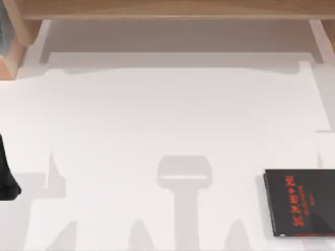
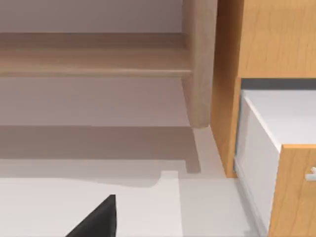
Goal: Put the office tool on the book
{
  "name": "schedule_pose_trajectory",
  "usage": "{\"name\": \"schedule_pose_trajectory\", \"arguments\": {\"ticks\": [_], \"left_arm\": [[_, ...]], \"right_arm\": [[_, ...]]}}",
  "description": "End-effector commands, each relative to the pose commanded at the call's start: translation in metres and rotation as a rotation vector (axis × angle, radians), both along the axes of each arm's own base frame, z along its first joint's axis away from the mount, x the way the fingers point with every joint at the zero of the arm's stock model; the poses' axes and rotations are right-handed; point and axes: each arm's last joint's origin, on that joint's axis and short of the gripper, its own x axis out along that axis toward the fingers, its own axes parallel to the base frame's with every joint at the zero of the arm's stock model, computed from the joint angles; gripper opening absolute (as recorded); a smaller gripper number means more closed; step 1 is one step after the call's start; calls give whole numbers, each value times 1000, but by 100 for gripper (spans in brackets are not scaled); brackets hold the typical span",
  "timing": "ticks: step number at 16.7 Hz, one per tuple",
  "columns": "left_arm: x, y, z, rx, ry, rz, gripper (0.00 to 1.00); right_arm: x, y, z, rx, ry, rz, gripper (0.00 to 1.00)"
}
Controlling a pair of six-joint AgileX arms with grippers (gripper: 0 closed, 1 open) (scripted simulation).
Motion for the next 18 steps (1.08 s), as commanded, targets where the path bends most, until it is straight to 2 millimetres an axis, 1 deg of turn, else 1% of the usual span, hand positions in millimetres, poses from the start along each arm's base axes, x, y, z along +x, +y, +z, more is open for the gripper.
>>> {"name": "schedule_pose_trajectory", "arguments": {"ticks": [3,5,8,11,14,16,18], "left_arm": [[0,0,0,0,0,0,100],[0,0,0,0,0,0,100],[0,0,0,0,0,0,100],[0,0,0,0,0,0,100],[0,0,0,0,0,0,100],[0,0,0,0,0,0,100],[0,0,0,0,0,0,100]], "right_arm": [[0,0,2,-2,6,-2,100],[0,-1,11,-10,35,-13,100],[5,-5,38,-34,127,-43,100],[19,-10,75,-65,266,-76,100],[48,-20,117,-97,438,-103,100],[78,-30,142,-115,564,-114,100],[115,-45,161,-129,694,-116,100]]}}
